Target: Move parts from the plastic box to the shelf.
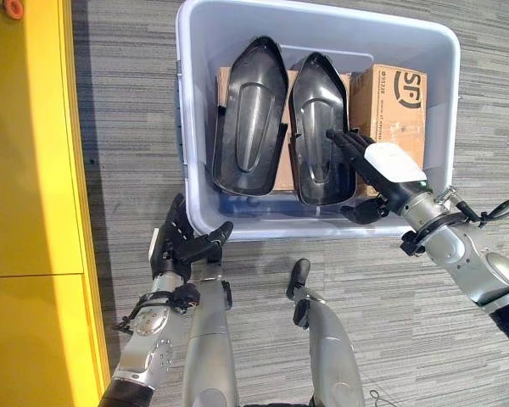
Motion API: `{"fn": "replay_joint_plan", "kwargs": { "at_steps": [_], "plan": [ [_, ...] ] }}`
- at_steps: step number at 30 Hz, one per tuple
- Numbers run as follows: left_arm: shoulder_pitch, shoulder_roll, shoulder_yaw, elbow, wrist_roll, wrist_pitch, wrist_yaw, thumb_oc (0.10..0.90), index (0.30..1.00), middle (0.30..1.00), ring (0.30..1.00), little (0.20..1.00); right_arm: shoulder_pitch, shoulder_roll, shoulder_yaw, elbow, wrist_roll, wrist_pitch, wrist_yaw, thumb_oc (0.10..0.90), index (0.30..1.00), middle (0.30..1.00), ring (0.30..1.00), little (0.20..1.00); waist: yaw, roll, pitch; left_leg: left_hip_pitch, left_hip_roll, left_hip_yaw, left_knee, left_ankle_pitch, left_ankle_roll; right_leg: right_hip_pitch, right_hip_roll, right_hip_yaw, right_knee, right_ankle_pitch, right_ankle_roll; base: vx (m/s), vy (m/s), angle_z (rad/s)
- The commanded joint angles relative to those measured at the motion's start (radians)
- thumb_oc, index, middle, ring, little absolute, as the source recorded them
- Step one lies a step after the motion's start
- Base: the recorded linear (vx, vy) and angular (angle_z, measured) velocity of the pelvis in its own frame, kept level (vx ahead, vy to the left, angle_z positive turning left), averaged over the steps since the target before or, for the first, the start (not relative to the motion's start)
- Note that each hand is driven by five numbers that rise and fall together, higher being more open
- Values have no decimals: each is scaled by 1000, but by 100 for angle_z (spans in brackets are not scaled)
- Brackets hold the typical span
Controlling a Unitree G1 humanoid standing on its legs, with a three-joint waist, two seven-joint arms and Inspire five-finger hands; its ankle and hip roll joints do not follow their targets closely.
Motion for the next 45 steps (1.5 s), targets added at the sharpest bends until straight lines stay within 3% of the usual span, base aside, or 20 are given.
{"fn": "replay_joint_plan", "kwargs": {
  "at_steps": [1, 22, 23, 26, 28, 29, 30, 31, 32, 45],
  "plan": [
    [53, -9, 2, -52, 66, -20, 15, 900, 1000, 1000, 1000, 1000, -101, -36, -46, -26, -21, -25, -59, 900, 1000, 1000, 1000, 1000, 16, 21, -10, -18, 20, -74, 53, -73, -24, 43, 11, 39, 64, -90, 8, 0, 0, 0],
    [32, -31, -21, -34, 68, -28, 43, 900, 1000, 1000, 1000, 1000, -60, 201, -49, 65, 2, -1, -129, 900, 1000, 1000, 1000, 1000, 15, 40, -10, -42, 9, -76, 63, -76, -16, 20, 8, 40, 78, -96, 4, 4, 0, 0],
    [33, -36, -24, -26, 68, -28, 50, 900, 1000, 1000, 1000, 1000, -50, 230, -54, 80, 15, 1, -145, 900, 1000, 1000, 1000, 1000, 13, 41, -10, -26, 7, -80, 73, -108, -23, 34, 6, 47, 91, -121, 8, 77, -7, 0],
    [32, -36, -27, -28, 72, -27, 51, 900, 1000, 1000, 1000, 1000, -38, 253, -55, 96, 17, 8, -151, 900, 1000, 1000, 1000, 1000, 12, 44, -10, -32, 6, -81, 78, -108, -22, 30, 6, 48, 97, -125, 7, 32, -1, 2],
    [32, -37, -30, -27, 72, -27, 53, 900, 1000, 1000, 1000, 1000, -34, 262, -58, 106, 17, 11, -160, 900, 1000, 1000, 1000, 1000, 11, 47, -10, -33, 5, -81, 79, -109, -22, 25, 6, 50, 103, -127, 6, -28, 8, 4],
    [27, -37, -29, -28, 73, -27, 54, 900, 1000, 1000, 1000, 1000, -38, 265, -63, 113, 17, 14, -164, 900, 1000, 1000, 1000, 1000, 12, 49, -10, -52, 5, -75, 72, -79, -14, 6, 6, 44, 98, -106, 1, 14, 2, 4],
    [34, -38, -32, -28, 73, -26, 55, 900, 1000, 1000, 1000, 1000, -31, 268, -62, 120, 20, 15, -170, 900, 1000, 1000, 1000, 1000, 11, 48, -10, -34, 4, -79, 83, -113, -22, 23, 5, 51, 108, -131, 5, -69, 17, 3],
    [28, -37, -30, -29, 73, -27, 55, 900, 1000, 1000, 1000, 1000, -36, 267, -65, 119, 20, 15, -170, 900, 1000, 1000, 1000, 1000, 12, 50, -10, -54, 5, -75, 73, -80, -14, 4, 6, 44, 100, -107, 1, 87, -15, 3],
    [36, -37, -29, -28, 73, -27, 58, 900, 1000, 1000, 1000, 1000, -28, 269, -65, 126, 18, 17, -174, 900, 1000, 1000, 1000, 1000, 10, 48, -10, -38, 3, -81, 87, -114, -21, 19, 5, 50, 112, -134, 5, 6, 1, 4],
    [58, -35, -24, -34, 81, -30, 64, 900, 1000, 1000, 1000, 1000, 10, 259, -83, 184, -55, 40, -209, 900, 1000, 1000, 1000, 1000, 8, 58, -10, -81, -2, -87, 128, -129, -16, -31, 0, 55, 165, -152, 1, 6, 0, 1]
  ]
}}
